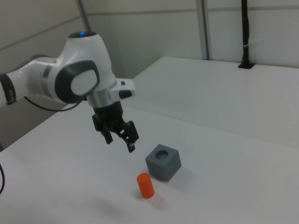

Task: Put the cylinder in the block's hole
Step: 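Lower the open gripper down around the orange cylinder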

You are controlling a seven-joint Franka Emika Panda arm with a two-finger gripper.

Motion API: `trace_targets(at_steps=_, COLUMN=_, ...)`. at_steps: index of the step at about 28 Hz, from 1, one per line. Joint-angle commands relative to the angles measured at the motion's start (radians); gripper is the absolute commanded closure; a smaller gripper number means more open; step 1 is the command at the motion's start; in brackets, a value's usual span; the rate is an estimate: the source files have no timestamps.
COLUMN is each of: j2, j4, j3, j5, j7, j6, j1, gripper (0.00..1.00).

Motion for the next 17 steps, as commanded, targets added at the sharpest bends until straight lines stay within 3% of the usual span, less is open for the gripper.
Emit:
trace_targets(at_steps=1, j2=-0.01, j4=-0.123, j3=-0.002, j5=-0.017, j7=0.005, j6=0.135, j1=-0.001, gripper=0.0)
trace_targets(at_steps=5, j2=0.027, j4=-0.18, j3=-0.002, j5=-0.054, j7=0.007, j6=0.233, j1=0.001, gripper=0.0)
trace_targets(at_steps=17, j2=0.157, j4=-0.183, j3=-0.002, j5=-0.112, j7=0.028, j6=0.345, j1=-0.001, gripper=0.0)
